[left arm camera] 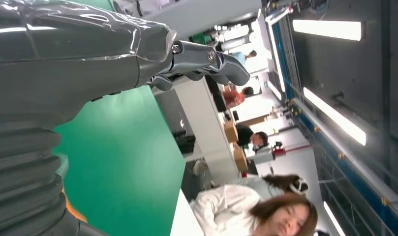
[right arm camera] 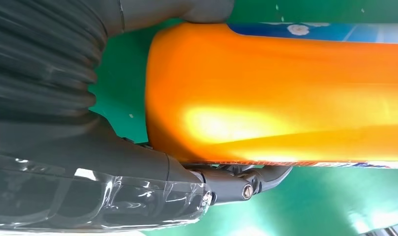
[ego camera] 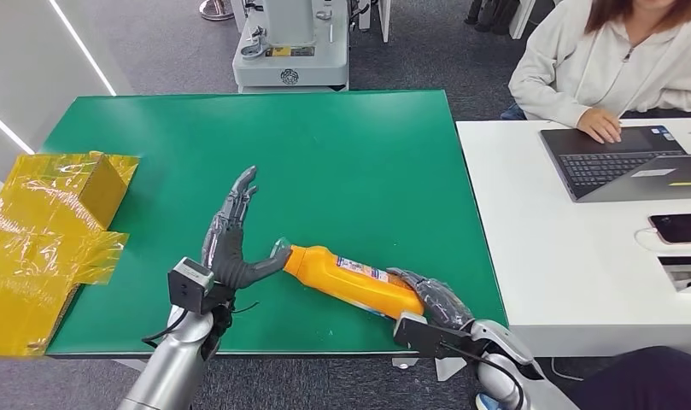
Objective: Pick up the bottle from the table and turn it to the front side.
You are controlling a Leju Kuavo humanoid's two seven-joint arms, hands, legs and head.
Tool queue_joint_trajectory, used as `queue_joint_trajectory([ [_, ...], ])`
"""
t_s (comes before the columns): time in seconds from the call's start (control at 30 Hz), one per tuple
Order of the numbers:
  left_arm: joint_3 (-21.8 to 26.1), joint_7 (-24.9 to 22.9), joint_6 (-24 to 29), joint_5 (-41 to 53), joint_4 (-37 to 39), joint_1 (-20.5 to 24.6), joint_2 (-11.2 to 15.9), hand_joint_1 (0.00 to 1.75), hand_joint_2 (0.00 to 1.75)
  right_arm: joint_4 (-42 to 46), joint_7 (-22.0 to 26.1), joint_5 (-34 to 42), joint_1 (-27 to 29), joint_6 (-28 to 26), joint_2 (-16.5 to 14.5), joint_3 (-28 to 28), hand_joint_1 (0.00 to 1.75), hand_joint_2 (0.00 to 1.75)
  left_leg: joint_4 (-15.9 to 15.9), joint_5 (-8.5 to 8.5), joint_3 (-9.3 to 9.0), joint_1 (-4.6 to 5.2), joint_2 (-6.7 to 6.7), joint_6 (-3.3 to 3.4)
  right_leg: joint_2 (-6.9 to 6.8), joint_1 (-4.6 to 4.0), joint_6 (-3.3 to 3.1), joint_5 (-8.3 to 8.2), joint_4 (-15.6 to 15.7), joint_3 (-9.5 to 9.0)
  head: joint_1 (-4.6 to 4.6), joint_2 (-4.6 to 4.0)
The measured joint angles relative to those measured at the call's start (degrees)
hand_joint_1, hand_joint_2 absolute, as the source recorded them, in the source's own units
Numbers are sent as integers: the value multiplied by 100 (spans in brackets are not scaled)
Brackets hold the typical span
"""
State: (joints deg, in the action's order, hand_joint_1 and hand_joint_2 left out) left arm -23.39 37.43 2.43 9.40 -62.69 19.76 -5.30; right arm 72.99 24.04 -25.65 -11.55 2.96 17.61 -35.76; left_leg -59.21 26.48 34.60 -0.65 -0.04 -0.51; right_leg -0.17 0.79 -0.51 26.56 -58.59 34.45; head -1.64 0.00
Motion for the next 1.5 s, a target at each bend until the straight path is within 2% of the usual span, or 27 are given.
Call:
queue_joint_trajectory([
  [0.33, 817, 31, 658, -85, -457, -66, 66, 0, 175, 619, -2, 102, 936, -415, -87, 664, 175, 175, 0, 1, 2, 1, -1, 0, -2, 1, 1, 1, 1, 0, 1, 0],
  [0.5, 1041, -266, 654, -194, -612, -172, 93, 0, 175, 1195, 54, 52, 1469, -971, -173, 1096, 175, 175, 0, 1, 3, 1, -4, 0, -8, 1, 3, 4, 2, 0, 1, 0],
  [0.63, 1184, -663, 27, -495, -622, -244, 161, 0, 175, 1843, 180, -259, 1907, -1413, -248, 1457, 175, 175, 2, 2, 3, 0, -2, -2, -5, 1, 1, 5, 1, 2, 1, 0],
  [0.87, 1275, -1173, -1625, -1433, -312, -183, 213, 0, 175, 2558, 522, -972, 1966, -1419, -388, 1565, 175, 175, 2, 1, 1, 0, 3, -2, -2, 0, -2, 4, 0, 2, 1, 0],
  [1.1, 1265, -1503, -2886, -2281, 51, 85, 222, 0, 175, 2413, 463, -1562, 1117, -1101, -656, 1054, 175, 175, 1, -6, -3, 0, 9, -4, 8, 0, -3, -1, -3, 2, 0, 0],
  [1.3, 1149, -2382, -3980, -3956, 149, 430, 288, 0, 175, 1970, 309, -1699, 282, -897, -757, 567, 175, 175, 0, -8, -3, 0, 8, -5, 7, 0, -4, -3, -5, 2, 1, 0],
  [1.5, 894, -2840, -4230, -4975, 159, 688, 425, 0, 175, 1658, 211, -1676, -216, -944, -767, 319, 175, 175, -1, -7, 0, 0, 4, -5, 2, 0, -3, -2, -5, 3, 0, 0],
])
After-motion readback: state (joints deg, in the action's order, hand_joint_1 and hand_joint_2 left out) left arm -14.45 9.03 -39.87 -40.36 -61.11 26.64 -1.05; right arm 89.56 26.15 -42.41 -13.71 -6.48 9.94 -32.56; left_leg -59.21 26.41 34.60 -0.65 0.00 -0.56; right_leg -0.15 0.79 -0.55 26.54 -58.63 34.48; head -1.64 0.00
